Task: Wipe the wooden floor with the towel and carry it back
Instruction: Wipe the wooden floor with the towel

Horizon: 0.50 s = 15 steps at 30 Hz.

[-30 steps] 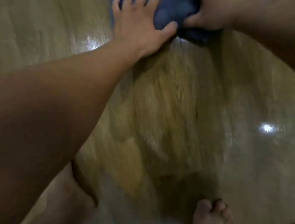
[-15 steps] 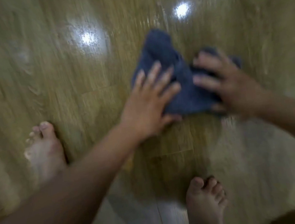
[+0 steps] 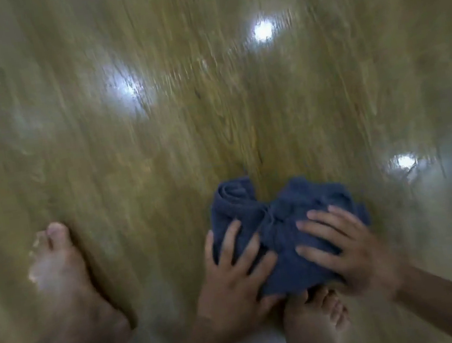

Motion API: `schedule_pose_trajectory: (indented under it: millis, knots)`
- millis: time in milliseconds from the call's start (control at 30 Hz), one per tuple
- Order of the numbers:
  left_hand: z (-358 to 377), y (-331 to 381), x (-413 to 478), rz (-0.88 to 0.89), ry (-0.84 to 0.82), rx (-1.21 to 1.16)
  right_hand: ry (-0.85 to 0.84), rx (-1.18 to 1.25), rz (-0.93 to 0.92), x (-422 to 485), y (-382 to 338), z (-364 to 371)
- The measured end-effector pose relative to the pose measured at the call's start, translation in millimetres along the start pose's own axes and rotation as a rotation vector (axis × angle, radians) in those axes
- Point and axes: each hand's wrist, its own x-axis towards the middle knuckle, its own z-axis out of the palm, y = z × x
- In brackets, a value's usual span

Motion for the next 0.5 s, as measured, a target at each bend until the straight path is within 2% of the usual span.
schedule_pose_trajectory:
  millis: [100, 167, 300, 400, 500]
  knots:
    - [-5, -20, 31, 0.120, 0.039, -0.018, -0.121, -0.001, -0.183, 15, 47, -30]
    - [-24, -40, 88, 0.104, 0.119, 0.051, -0.055, -0.066, -0.187, 50, 99, -61]
    - [-87, -71, 242, -0.149, 0.087, 0.242, 0.179, -0.096, 0.220, 129, 184, -137]
    - [-104, -66, 296, -0.101, 0.018, 0.317, 0.348, -0.070, 0.452, 130, 187, -142]
    - [-78, -43, 249, 0.076, 0.021, 0.288, 0.507, -0.044, 0.594, 71, 127, -84]
